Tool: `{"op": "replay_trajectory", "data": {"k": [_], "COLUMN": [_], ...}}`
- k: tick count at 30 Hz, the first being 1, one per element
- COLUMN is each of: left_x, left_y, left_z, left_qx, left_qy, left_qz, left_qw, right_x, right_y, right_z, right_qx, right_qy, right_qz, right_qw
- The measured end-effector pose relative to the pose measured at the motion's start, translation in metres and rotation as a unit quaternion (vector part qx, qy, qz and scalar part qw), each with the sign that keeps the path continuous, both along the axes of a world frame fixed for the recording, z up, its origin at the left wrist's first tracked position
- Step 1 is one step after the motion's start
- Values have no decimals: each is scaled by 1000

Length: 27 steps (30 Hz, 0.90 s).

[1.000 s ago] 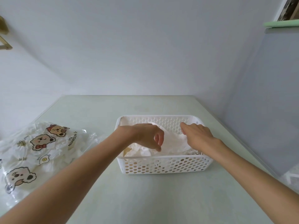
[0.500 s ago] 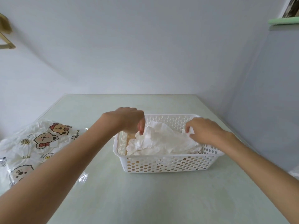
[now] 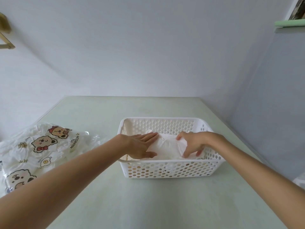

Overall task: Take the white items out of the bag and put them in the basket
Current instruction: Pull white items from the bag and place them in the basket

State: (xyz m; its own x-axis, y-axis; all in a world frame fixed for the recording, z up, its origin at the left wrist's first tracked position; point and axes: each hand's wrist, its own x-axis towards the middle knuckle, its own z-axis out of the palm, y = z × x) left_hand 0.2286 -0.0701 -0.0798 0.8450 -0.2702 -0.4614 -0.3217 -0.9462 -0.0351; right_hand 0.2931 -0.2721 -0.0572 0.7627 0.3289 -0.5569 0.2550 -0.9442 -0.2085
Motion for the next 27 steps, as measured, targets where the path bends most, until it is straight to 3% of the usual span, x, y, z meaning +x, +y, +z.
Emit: {"op": "replay_trajectory", "data": {"k": [7, 11, 15, 21, 27], "left_x": [8, 7, 6, 13, -10], "left_y": [1, -1, 2, 0, 13], "left_z": [-11, 3, 13, -2, 38], "left_qx": [22, -57, -157, -120, -231], "left_qy": [23, -13, -98, -75, -142], "left_qz": [-12, 11, 22, 44, 90], "left_qw": [999, 998, 983, 989, 958], "right_x": [6, 9, 5, -3, -19], "right_y": [1, 2, -2, -2, -5], "right_z": [-5, 3, 11, 2, 42], "right_qx": [6, -21, -52, -78, -38], "right_qy": [57, 52, -34, -13, -34], "right_qz": [-23, -9, 8, 9, 20], "right_qw": [998, 998, 998, 997, 998]}}
